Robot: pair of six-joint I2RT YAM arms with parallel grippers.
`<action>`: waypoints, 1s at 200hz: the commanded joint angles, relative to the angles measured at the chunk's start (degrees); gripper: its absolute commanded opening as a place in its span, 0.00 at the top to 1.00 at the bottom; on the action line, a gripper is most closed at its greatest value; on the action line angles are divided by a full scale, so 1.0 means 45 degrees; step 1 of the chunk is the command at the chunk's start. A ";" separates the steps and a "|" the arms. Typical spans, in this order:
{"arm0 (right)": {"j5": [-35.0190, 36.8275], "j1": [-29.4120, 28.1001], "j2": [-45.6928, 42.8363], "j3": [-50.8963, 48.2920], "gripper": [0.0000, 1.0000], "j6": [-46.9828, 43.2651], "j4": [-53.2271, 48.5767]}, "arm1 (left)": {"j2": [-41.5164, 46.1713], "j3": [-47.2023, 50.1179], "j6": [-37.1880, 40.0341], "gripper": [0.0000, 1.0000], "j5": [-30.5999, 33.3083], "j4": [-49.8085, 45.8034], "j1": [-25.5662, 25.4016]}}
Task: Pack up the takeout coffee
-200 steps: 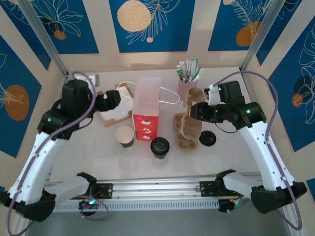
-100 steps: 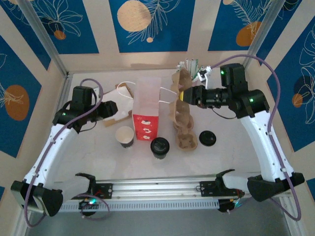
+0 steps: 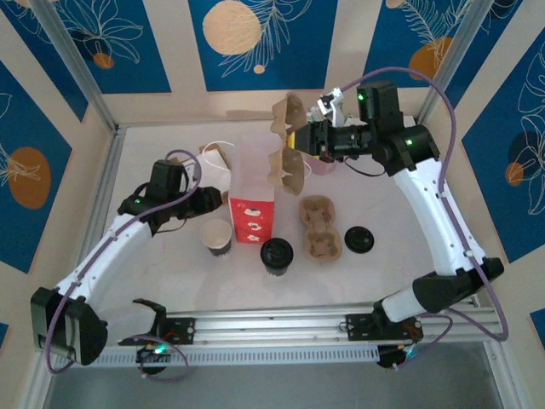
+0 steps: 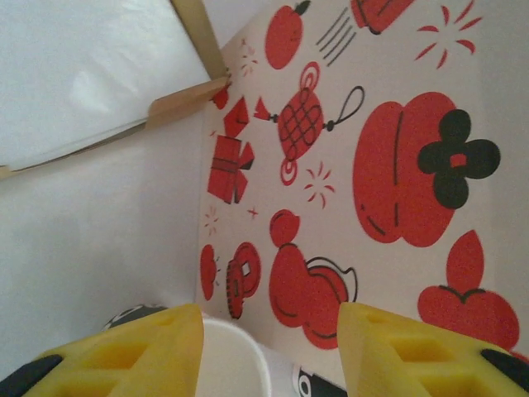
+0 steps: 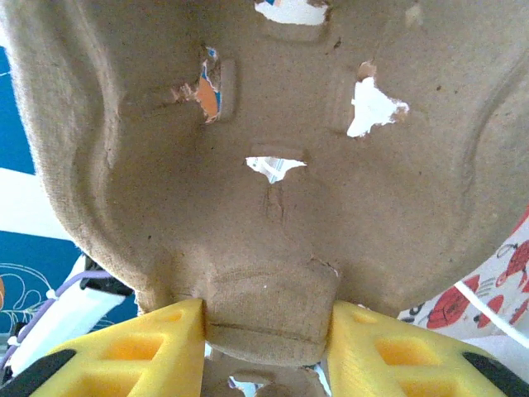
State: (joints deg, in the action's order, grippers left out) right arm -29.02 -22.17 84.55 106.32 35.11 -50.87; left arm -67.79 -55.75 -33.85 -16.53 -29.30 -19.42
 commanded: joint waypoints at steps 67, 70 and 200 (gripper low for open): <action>-0.0284 -0.0249 0.1758 0.2053 0.59 0.0383 -0.0236 | -0.0907 0.0170 -0.0713 0.54 0.0254 0.1726 -0.1932; -0.0287 -0.0248 0.1799 0.2083 0.59 0.0391 -0.0255 | -0.0939 0.0172 -0.0718 0.54 0.0283 0.1738 -0.1968; -0.1440 -0.0624 0.4458 0.4718 0.59 -0.1183 -0.2864 | 0.2740 0.0924 -0.0683 0.50 0.2444 -0.0741 -0.2492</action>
State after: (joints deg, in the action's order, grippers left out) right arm -32.10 -24.03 101.80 124.05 32.97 -58.41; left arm -59.57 -51.31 -38.87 -9.08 -26.17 -32.82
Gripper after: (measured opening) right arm 0.407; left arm 0.498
